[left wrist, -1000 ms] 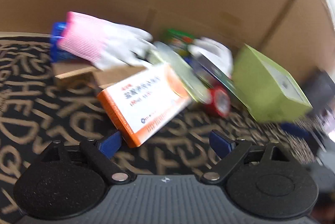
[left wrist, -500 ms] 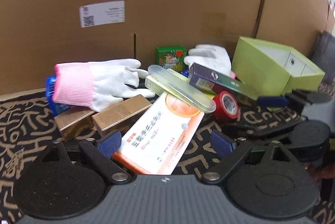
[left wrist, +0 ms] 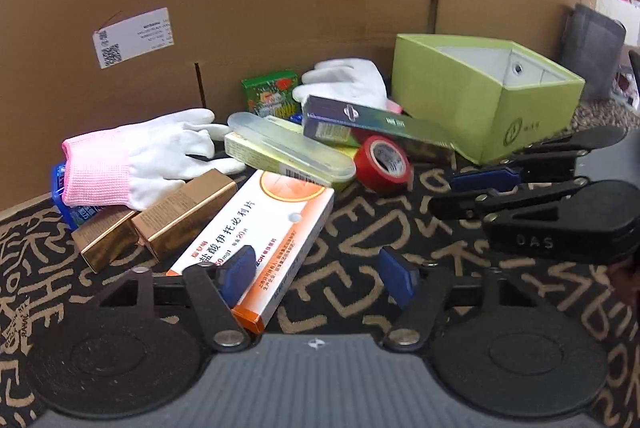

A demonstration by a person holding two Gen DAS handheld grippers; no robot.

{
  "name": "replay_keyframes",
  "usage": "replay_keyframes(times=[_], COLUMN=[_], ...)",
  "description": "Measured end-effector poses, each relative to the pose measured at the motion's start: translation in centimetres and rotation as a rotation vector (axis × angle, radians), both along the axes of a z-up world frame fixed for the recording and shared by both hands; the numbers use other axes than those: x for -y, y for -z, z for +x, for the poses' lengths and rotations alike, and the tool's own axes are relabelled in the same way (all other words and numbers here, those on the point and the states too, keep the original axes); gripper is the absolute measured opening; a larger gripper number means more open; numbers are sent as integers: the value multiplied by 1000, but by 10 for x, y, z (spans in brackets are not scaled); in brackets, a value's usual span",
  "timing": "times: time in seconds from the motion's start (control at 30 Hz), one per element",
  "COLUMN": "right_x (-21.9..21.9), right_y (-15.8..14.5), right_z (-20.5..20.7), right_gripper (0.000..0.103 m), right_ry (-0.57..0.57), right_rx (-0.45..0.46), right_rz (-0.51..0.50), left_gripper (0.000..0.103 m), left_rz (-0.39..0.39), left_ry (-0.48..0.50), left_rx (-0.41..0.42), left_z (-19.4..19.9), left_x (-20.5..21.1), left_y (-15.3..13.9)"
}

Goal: Organize objects
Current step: 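Grasp the orange-and-white medicine box with the left tool while the right tool grasps the red tape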

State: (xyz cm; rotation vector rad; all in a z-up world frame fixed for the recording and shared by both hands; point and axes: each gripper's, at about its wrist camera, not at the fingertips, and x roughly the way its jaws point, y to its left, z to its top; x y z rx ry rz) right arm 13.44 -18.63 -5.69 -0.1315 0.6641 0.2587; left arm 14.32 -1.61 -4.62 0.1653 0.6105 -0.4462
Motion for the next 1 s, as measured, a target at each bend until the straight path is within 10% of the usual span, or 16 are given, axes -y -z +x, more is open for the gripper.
replay_keyframes(times=[0.07,0.3,0.4,1.0], right_x=[-2,-11,-8,18], right_y=[-3,9,16,12], right_z=[8,51,57,-41], right_gripper=[62,62,45,56], right_ry=[7,20,27,11], right_rx=[23,-1,-38,-47], right_rz=[-2,56,94,27], left_gripper=[74,86,89,79], left_rz=[1,16,46,43], left_ry=[-71,-111,-106,-46], left_rx=[49,-4,-30,-99], left_z=[5,38,43,-30], left_x=[-5,-14,-10,21], left_y=[-3,9,17,18])
